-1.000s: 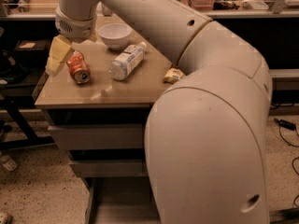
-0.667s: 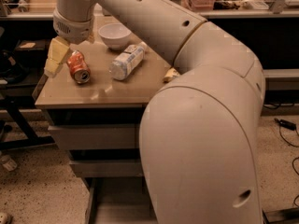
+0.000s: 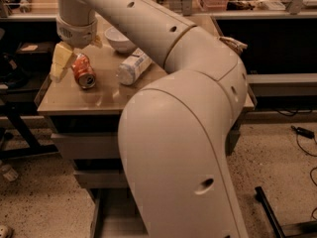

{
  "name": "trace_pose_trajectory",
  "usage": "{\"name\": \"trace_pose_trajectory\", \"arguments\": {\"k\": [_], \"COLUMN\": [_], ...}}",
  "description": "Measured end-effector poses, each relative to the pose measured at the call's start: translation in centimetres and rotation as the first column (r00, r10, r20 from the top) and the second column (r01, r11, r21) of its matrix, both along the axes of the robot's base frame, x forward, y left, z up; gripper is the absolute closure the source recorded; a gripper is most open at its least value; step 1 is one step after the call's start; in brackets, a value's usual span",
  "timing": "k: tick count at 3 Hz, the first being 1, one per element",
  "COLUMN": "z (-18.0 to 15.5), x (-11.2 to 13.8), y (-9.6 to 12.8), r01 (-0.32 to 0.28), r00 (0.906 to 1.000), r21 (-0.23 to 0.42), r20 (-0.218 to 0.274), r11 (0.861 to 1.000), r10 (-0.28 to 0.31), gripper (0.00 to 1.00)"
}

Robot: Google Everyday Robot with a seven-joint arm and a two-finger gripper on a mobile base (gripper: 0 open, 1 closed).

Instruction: Place coke can into bottom drawer

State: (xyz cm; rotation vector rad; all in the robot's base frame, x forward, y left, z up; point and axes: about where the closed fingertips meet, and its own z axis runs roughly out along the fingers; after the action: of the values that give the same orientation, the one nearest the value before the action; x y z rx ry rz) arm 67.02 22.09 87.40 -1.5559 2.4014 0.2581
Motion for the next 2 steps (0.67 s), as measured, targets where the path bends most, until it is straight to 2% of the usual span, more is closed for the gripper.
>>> {"name": "trace_pose_trajectory", "arguments": {"k": [1, 2], "z": [-2.03, -2.28], "x": [1.69, 1.92], "y": [-0.07, 0.12], "r01": [0.035, 0.036], "r00": [0.9990, 0.9990], "r21": [-0.037, -0.033], "r20": [-0.027, -0.025], "r11": [0.999, 0.999], "r10": [-0.036, -0.037], "gripper": [0.00, 0.18]}}
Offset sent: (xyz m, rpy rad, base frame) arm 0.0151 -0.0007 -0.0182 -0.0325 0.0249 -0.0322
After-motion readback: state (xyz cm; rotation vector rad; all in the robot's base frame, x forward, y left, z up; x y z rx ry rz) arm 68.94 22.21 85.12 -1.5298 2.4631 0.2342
